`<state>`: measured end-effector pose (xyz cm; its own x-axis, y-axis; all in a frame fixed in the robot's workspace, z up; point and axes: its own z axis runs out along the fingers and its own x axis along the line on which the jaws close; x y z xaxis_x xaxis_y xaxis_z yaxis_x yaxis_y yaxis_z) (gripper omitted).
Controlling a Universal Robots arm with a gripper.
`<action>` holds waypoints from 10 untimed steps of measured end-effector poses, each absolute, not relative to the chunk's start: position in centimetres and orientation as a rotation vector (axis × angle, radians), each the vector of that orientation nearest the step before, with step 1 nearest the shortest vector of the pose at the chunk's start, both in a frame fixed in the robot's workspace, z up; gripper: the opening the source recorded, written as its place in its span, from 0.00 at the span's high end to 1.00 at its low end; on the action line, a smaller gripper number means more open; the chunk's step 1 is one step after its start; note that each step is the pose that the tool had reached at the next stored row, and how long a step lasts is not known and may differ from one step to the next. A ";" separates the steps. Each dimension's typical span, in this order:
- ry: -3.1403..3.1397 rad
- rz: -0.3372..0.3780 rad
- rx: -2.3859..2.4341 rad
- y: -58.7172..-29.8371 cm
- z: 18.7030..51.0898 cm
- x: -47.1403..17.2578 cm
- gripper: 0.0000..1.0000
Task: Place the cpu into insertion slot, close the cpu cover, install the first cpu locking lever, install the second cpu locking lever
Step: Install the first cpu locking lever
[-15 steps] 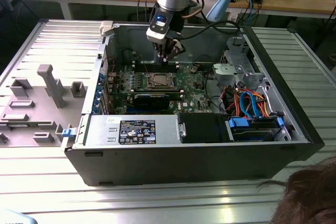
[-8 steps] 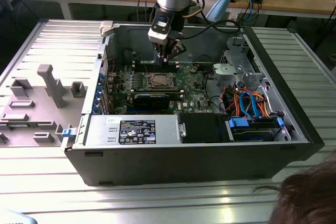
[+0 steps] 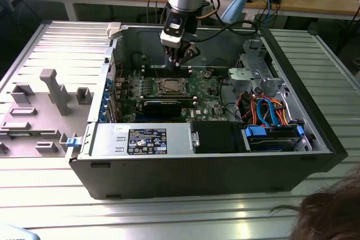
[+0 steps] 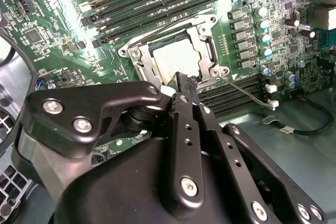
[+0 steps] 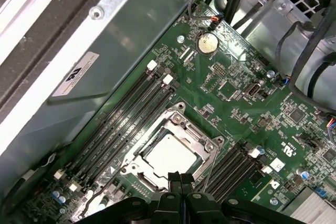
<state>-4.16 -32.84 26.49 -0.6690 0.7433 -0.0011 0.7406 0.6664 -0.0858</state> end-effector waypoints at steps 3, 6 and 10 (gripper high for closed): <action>-2.843 0.123 -1.249 -32.8 26.5 -4.2 0.89; -2.851 0.123 -1.232 -32.8 26.5 -4.2 0.89; -2.861 0.124 -1.210 -32.8 26.5 -4.2 0.89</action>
<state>-4.16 -32.84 26.48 -0.6967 0.7173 -0.0010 0.7147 0.6941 -0.0858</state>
